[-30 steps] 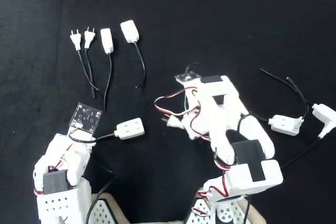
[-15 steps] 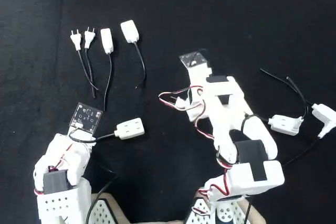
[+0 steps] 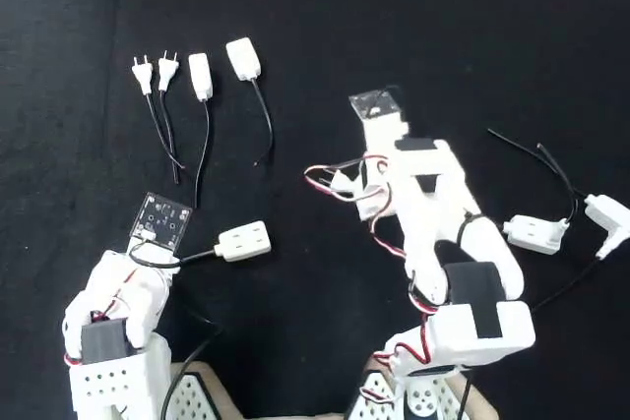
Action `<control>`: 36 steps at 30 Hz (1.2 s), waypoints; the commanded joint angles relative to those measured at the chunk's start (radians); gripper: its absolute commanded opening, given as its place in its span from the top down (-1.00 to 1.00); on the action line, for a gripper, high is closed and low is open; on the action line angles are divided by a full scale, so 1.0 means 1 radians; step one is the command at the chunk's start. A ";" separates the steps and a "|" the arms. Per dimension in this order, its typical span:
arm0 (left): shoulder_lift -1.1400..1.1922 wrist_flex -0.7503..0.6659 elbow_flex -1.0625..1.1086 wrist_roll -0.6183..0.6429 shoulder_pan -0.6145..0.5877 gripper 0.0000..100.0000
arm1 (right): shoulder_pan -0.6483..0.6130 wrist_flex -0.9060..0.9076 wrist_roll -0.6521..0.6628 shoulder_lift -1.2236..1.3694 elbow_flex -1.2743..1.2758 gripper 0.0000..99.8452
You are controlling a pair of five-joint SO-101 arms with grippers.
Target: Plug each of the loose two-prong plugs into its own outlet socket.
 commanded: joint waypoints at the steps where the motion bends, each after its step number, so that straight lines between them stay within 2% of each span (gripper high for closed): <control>1: -0.003 0.003 -0.004 -0.005 0.008 0.82 | 0.005 0.121 -0.066 -0.068 -0.077 0.98; 4: -0.003 0.003 -0.004 -0.005 0.008 0.82 | 0.005 0.126 -0.184 -0.120 -0.088 0.98; 9: -0.003 0.003 -0.004 -0.005 0.008 0.82 | -0.055 0.066 -0.546 -0.131 -0.076 0.98; 13: -0.003 0.003 -0.004 -0.005 0.008 0.82 | -0.129 -0.040 -0.741 -0.131 -0.041 0.97; 15: -0.003 0.003 -0.004 -0.005 0.008 0.82 | -0.141 -0.080 -0.815 -0.131 -0.018 0.86; 17: -0.003 0.003 -0.004 -0.005 0.008 0.82 | -0.141 -0.117 -0.893 -0.131 0.012 0.65; 20: -0.003 0.003 -0.004 -0.005 0.008 0.82 | -0.137 -0.158 -0.979 -0.133 0.053 0.31; 23: -0.003 0.003 -0.004 -0.005 0.008 0.82 | -0.141 -0.180 -1.025 -0.133 0.071 0.14; 31: -0.003 0.003 -0.004 -0.005 0.008 0.82 | -0.146 -0.282 -1.166 -0.133 0.099 0.22; 36: -0.003 0.003 -0.004 -0.005 0.008 0.82 | -0.209 -0.325 -1.281 -0.131 0.114 0.22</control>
